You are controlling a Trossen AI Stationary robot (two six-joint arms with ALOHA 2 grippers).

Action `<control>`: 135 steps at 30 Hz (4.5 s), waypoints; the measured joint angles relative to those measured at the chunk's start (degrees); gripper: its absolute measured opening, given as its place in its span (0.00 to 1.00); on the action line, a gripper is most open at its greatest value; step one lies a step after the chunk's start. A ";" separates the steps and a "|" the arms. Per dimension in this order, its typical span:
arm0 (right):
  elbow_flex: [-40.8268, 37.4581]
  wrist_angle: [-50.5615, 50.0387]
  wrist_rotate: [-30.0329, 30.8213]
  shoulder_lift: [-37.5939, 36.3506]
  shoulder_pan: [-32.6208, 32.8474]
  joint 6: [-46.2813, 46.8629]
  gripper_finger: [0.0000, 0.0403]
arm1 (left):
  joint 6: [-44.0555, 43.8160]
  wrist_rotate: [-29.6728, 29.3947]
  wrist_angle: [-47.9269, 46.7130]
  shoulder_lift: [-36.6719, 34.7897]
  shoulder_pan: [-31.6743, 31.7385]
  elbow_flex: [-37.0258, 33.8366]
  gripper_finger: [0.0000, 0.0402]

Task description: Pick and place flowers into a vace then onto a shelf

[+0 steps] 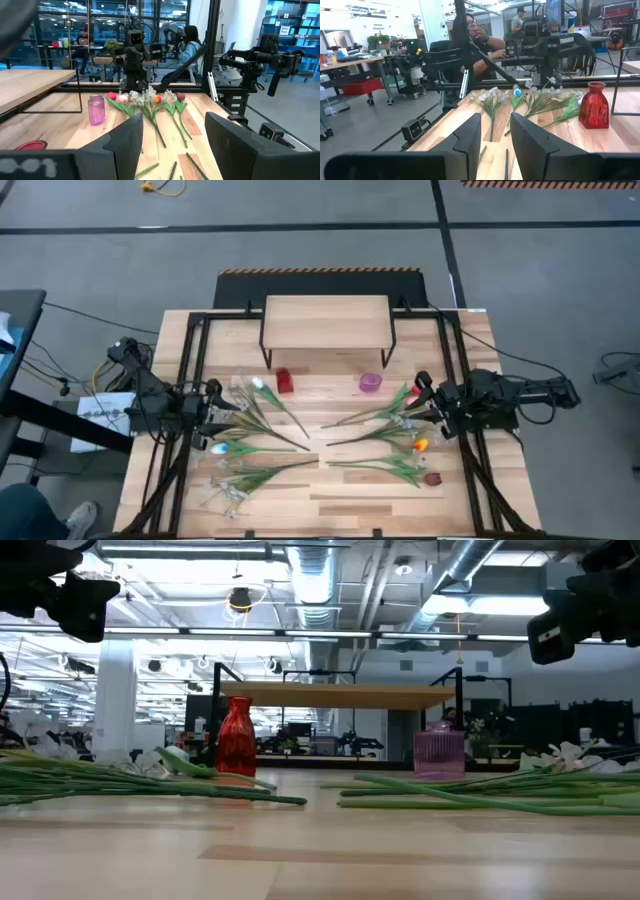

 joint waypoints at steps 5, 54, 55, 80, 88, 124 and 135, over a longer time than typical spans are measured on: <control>0.00 0.01 0.00 0.00 0.00 0.01 0.24 | -0.02 0.01 0.01 0.00 0.00 -0.02 0.51; 0.00 0.00 0.00 0.00 0.00 0.02 0.24 | -0.01 0.01 0.01 0.00 0.00 0.00 0.51; 0.00 0.00 0.00 0.00 0.00 0.01 0.24 | 0.00 0.01 0.01 0.00 -0.02 -0.01 0.51; -0.04 10.15 0.01 0.00 -0.11 -5.06 0.24 | -0.02 0.02 0.02 0.00 -0.01 -0.01 0.51; -0.04 27.22 1.46 0.02 -0.19 7.89 0.24 | 2.53 0.01 0.02 0.00 0.00 0.00 0.51; 35.27 -1.38 19.39 51.73 0.85 -13.16 0.33 | 2.88 -0.13 4.46 0.02 0.00 -0.02 0.51; 48.18 -8.26 25.62 65.80 6.33 -11.63 0.34 | 1.20 0.11 4.60 0.01 -0.01 -0.02 0.51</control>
